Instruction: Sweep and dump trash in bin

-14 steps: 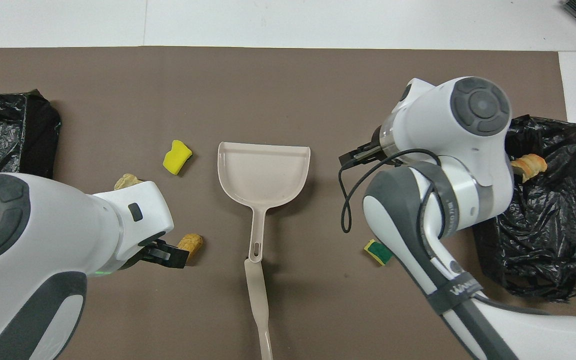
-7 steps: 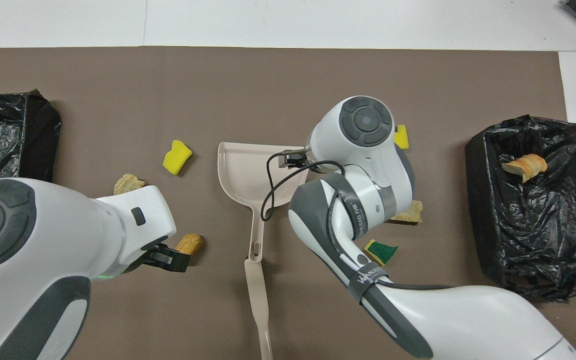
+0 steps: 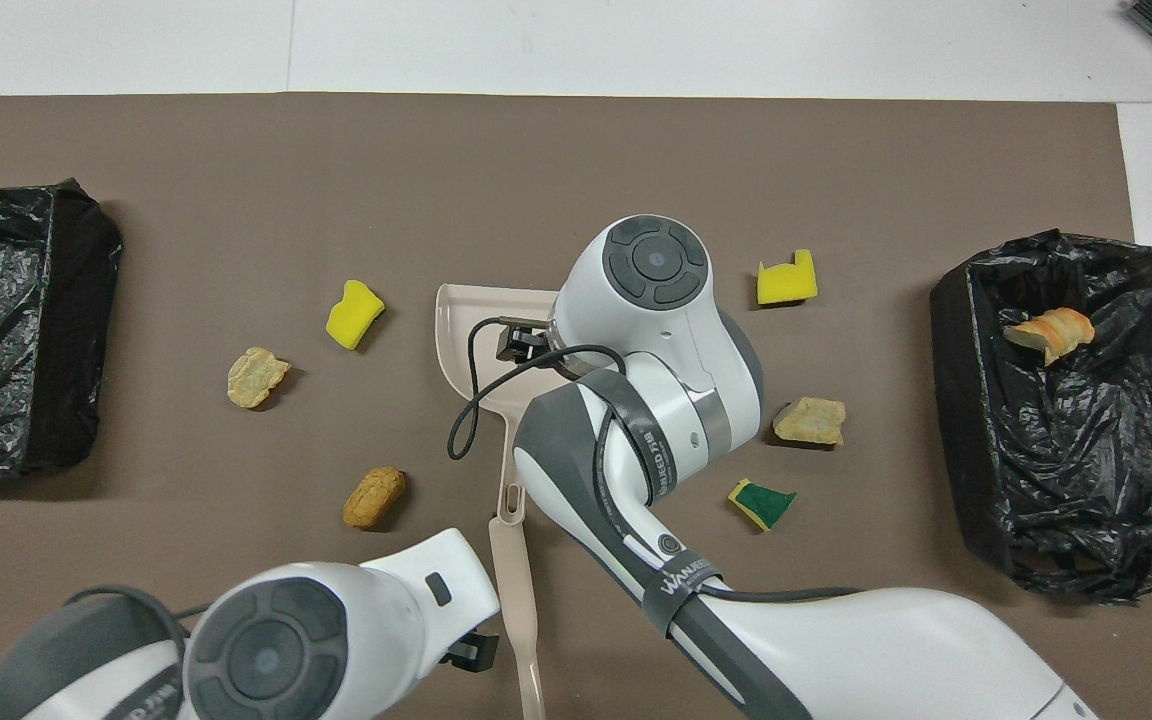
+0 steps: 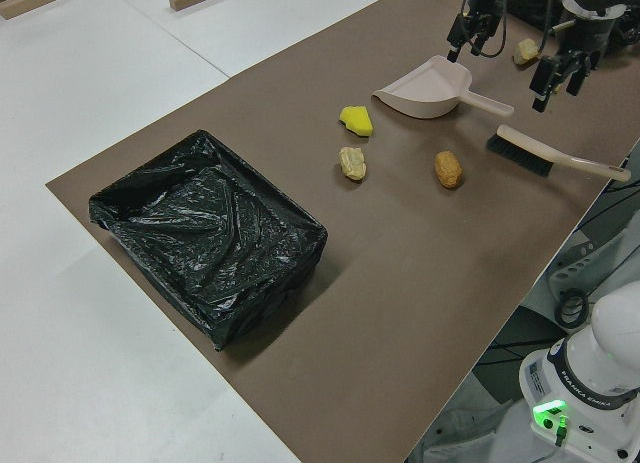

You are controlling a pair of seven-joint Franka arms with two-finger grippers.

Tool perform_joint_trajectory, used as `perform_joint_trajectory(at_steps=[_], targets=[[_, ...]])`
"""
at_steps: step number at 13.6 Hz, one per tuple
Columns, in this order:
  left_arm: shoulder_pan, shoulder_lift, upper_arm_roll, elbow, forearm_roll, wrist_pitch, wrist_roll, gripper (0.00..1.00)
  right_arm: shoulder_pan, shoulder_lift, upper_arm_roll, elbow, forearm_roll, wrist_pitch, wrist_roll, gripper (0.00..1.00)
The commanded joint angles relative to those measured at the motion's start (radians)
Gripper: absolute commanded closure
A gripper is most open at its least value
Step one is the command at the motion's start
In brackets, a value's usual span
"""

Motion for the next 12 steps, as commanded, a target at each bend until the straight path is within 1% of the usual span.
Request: perform_joint_trajectory(at_steps=[1, 3, 4, 6, 8, 10, 11, 12], targets=[[-0.171, -0.003, 0.018, -0.153, -0.024, 0.188, -0.183, 0.0, -0.007, -0.015, 0.007, -0.001, 0.025, -0.025, 0.028, 0.0], [-0.277, 0.029, 0.018, -0.227, -0.026, 0.364, -0.359, 0.0, -0.005, -0.029, 0.007, -0.027, 0.018, -0.027, 0.02, 0.0], [-0.299, 0.055, 0.018, -0.231, -0.024, 0.392, -0.447, 0.0, -0.002, -0.038, 0.007, -0.044, 0.012, -0.027, 0.019, 0.0], [-0.377, 0.124, 0.018, -0.231, -0.026, 0.432, -0.495, 0.0, 0.007, -0.05, 0.007, -0.066, 0.01, -0.027, 0.019, 0.0], [-0.382, 0.144, 0.018, -0.231, -0.026, 0.463, -0.535, 0.0, 0.007, -0.053, 0.007, -0.074, 0.01, -0.027, 0.017, 0.0], [-0.38, 0.146, 0.018, -0.231, -0.024, 0.454, -0.541, 0.2, 0.007, -0.053, 0.007, -0.074, 0.009, -0.027, 0.017, 0.0], [-0.38, 0.146, 0.02, -0.231, -0.024, 0.449, -0.541, 0.27, 0.007, -0.053, 0.007, -0.074, 0.009, -0.025, 0.017, 0.0], [-0.374, 0.146, 0.02, -0.231, -0.024, 0.443, -0.541, 0.39, 0.009, -0.053, 0.007, -0.072, 0.009, -0.025, 0.017, 0.0]])
